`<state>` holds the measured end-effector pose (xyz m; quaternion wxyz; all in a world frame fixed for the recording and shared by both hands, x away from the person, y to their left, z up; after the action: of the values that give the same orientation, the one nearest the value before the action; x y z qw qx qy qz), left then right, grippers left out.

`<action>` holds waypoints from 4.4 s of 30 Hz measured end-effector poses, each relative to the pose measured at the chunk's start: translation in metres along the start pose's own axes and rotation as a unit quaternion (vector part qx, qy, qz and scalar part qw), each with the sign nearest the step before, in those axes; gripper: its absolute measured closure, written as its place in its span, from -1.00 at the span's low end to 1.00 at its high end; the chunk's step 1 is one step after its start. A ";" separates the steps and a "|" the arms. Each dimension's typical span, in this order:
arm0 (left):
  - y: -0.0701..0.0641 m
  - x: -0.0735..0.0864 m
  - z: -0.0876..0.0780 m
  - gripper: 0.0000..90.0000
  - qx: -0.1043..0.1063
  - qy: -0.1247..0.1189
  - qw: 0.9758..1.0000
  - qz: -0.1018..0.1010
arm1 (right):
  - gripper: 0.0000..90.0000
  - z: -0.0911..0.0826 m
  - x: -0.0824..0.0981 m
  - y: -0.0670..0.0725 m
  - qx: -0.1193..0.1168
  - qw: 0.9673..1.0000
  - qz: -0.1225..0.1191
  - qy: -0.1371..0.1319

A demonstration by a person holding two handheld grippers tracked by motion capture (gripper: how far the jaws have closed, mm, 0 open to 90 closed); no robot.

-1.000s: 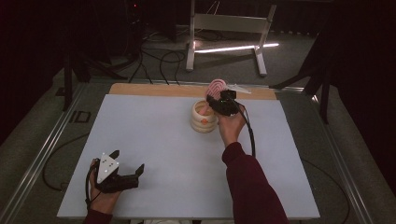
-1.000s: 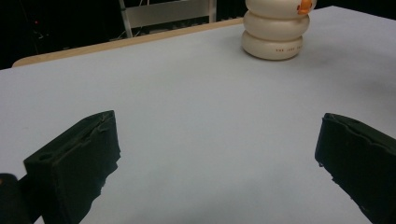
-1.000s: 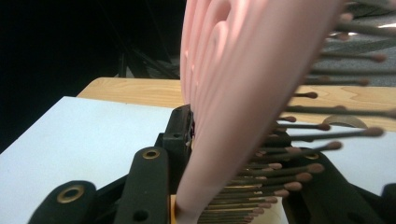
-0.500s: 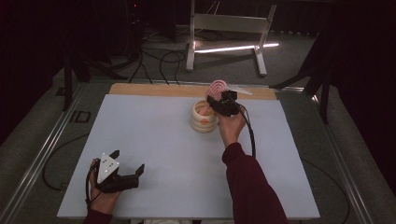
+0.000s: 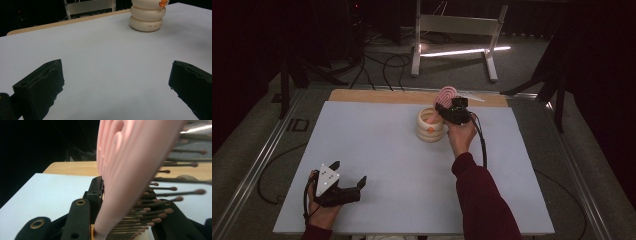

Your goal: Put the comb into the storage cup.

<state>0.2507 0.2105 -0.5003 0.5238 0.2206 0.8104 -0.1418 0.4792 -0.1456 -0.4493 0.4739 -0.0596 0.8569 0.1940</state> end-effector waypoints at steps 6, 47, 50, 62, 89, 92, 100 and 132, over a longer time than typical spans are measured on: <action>0.000 0.000 0.000 -0.98 0.000 -0.001 1.000 0.000 | 0.41 0.001 0.001 0.001 -0.001 1.000 -0.004 -0.001; -0.001 0.000 0.000 -0.98 0.001 0.000 1.000 0.001 | -0.06 -0.001 -0.001 -0.006 0.017 0.999 -0.040 -0.001; -0.001 0.000 0.000 -0.98 0.001 0.000 1.000 0.002 | -0.15 0.000 -0.001 -0.005 0.019 0.999 -0.041 -0.001; -0.001 0.001 0.000 -0.98 0.001 0.000 1.000 0.001 | -0.53 -0.002 0.000 -0.012 0.032 0.998 -0.041 0.022; -0.001 0.001 0.001 -0.98 0.000 0.002 1.000 0.002 | -0.80 -0.017 -0.002 -0.024 0.052 0.994 -0.092 0.039; -0.001 0.001 0.001 -0.98 0.000 0.002 1.000 0.002 | -0.80 -0.020 -0.003 -0.026 0.054 0.993 -0.098 0.040; -0.001 0.001 0.001 -0.98 0.000 0.003 1.000 0.002 | -0.80 -0.025 -0.004 -0.028 0.052 0.992 -0.109 0.040; -0.001 0.001 0.002 -0.99 -0.003 0.003 1.000 0.000 | -0.79 -0.057 0.000 -0.041 0.031 0.991 -0.127 0.010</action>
<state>0.2513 0.2093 -0.5024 0.5220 0.2199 0.8123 -0.1389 0.4463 -0.2057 -0.4333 0.4878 -0.1553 0.8525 0.1054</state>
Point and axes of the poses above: each handheld gripper's, and its own axes: z roughly forward along the jaws, x roughly out of its underside, y roughly to its left, the point moved 2 cm from there along z, roughly forward along the jaws, and after that the axes turned 4 degrees about x, right-handed, at the moved point
